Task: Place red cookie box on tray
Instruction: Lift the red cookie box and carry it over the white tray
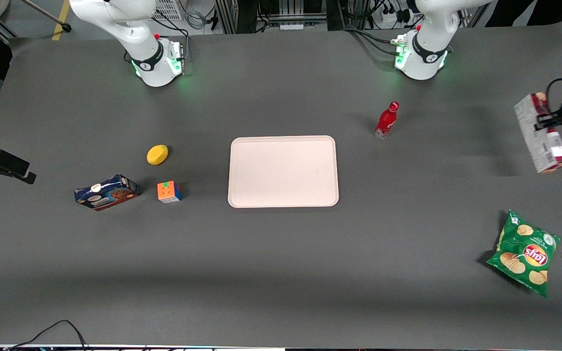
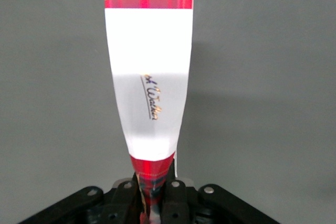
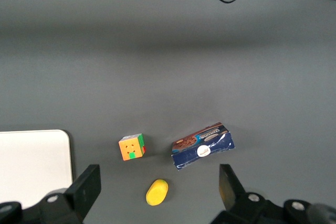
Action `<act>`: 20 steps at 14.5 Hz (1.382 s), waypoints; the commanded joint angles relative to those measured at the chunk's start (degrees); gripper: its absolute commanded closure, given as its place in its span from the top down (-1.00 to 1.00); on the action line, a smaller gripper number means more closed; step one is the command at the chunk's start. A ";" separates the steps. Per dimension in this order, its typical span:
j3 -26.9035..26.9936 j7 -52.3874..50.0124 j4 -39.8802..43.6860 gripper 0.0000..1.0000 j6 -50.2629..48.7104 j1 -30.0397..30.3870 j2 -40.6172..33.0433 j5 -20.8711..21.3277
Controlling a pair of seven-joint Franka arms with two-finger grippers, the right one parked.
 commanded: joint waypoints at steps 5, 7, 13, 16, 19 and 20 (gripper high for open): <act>-6.28 -0.34 24.26 -0.70 -27.94 -1.30 -1.04 0.27; -8.12 -0.87 24.88 -0.69 -29.17 -1.56 -1.30 -0.34; -19.27 -13.23 30.33 -0.65 -35.51 -4.19 -2.18 -7.54; -28.23 -25.09 31.03 -0.65 -35.16 -4.99 -2.18 -11.77; -36.67 -37.75 32.26 -0.65 -34.64 -6.21 -1.92 -14.58; -39.74 -41.35 32.53 -0.66 -33.85 -6.39 -1.75 -14.50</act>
